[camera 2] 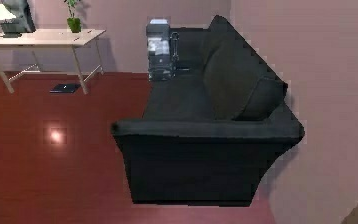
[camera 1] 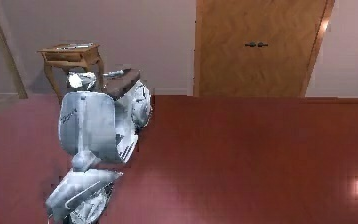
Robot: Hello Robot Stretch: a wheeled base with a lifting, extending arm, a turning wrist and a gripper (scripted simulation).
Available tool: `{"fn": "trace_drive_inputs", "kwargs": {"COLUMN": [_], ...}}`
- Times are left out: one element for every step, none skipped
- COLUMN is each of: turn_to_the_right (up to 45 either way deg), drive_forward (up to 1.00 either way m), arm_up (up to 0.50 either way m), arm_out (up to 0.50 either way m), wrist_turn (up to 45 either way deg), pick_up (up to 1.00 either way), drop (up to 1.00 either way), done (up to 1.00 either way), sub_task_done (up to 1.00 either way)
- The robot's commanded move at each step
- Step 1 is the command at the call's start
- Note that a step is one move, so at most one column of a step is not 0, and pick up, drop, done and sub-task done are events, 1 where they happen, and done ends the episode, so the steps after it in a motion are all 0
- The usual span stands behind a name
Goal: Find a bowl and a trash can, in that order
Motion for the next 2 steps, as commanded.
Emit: {"fn": "trace_drive_inputs", "kwargs": {"turn_to_the_right": [0.0, -45.0], "drive_forward": [0.5, 0.0], "arm_up": [0.0, 0.0], "arm_out": [0.0, 0.0], "wrist_turn": [0.0, 0.0], "pick_up": [0.0, 0.0], "drop": [0.0, 0.0], "done": [0.0, 0.0], "sub_task_done": [0.0, 0.0]}}
